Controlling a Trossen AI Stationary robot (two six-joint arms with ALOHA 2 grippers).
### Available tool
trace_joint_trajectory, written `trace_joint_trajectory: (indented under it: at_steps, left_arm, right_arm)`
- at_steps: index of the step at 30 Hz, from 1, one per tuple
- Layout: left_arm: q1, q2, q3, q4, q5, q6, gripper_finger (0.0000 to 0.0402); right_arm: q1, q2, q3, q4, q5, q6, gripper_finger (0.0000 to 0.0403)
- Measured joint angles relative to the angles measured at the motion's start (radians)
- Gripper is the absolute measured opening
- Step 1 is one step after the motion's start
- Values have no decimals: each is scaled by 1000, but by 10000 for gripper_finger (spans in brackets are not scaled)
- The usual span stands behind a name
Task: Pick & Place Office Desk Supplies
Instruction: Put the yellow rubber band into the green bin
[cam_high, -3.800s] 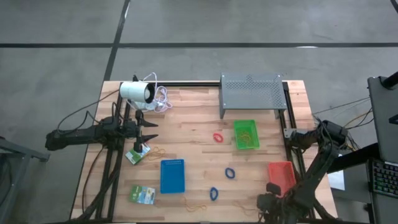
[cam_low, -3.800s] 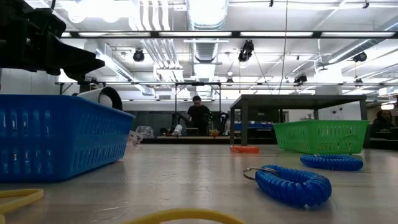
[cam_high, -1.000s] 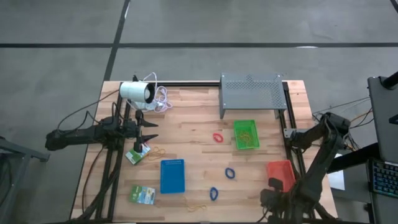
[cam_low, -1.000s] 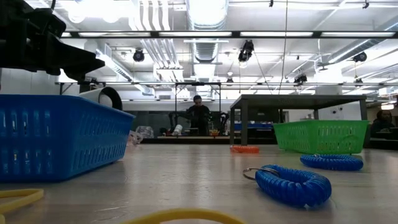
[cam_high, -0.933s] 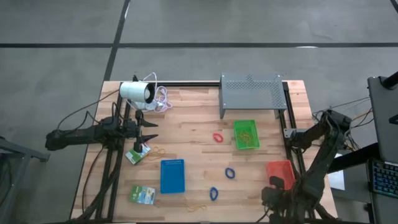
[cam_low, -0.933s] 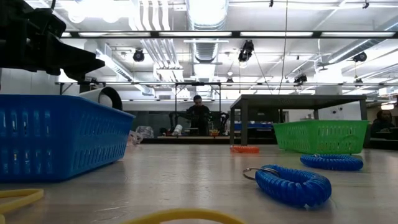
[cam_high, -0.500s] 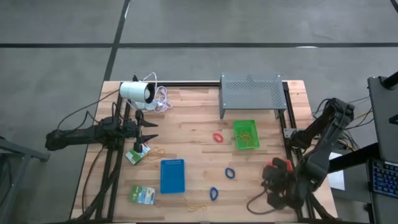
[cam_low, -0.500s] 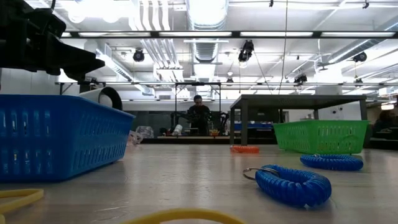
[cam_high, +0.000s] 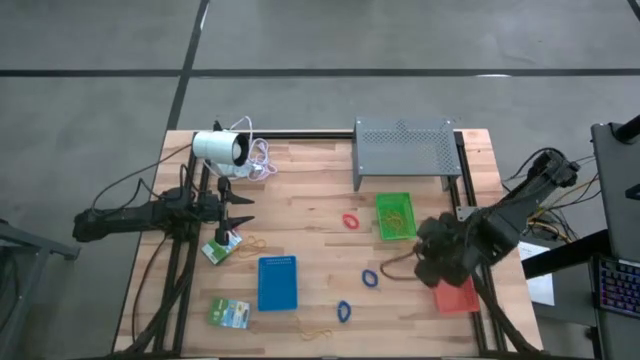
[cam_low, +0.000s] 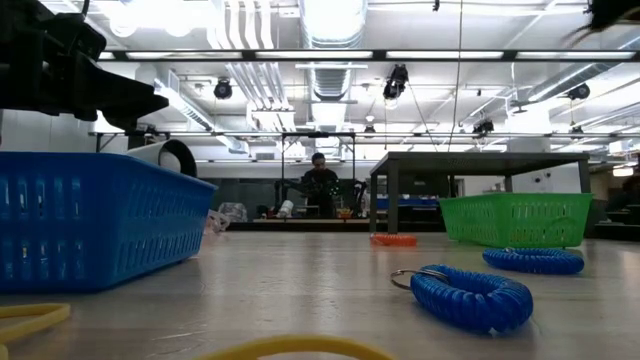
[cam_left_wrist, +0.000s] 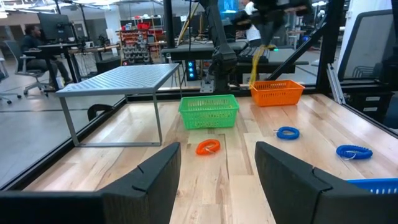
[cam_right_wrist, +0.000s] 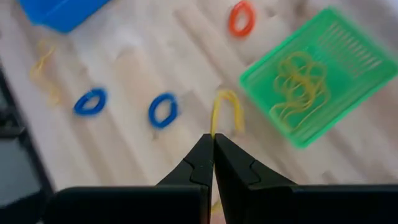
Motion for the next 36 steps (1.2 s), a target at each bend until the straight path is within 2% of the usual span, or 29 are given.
trace_joint_trajectory:
  at_steps: [12,22,27,32,36]
  left_arm:
    - [0,0,0,0,0,0,212]
    - [0,0,0,0,0,0,212]
    - [0,0,0,0,0,0,212]
    - [0,0,0,0,0,0,212]
    - [0,0,0,0,0,0,212]
  right_arm:
    - [-310,-14,0,-7,-27,-178,8]
    - [-461,-11,-22,18,-56,-232,8]
    - [-523,-12,-116,61,-133,-232,8]
    - [-571,-13,-242,208,-203,-237,8]
    - [-601,-14,-341,322,-215,-256,8]
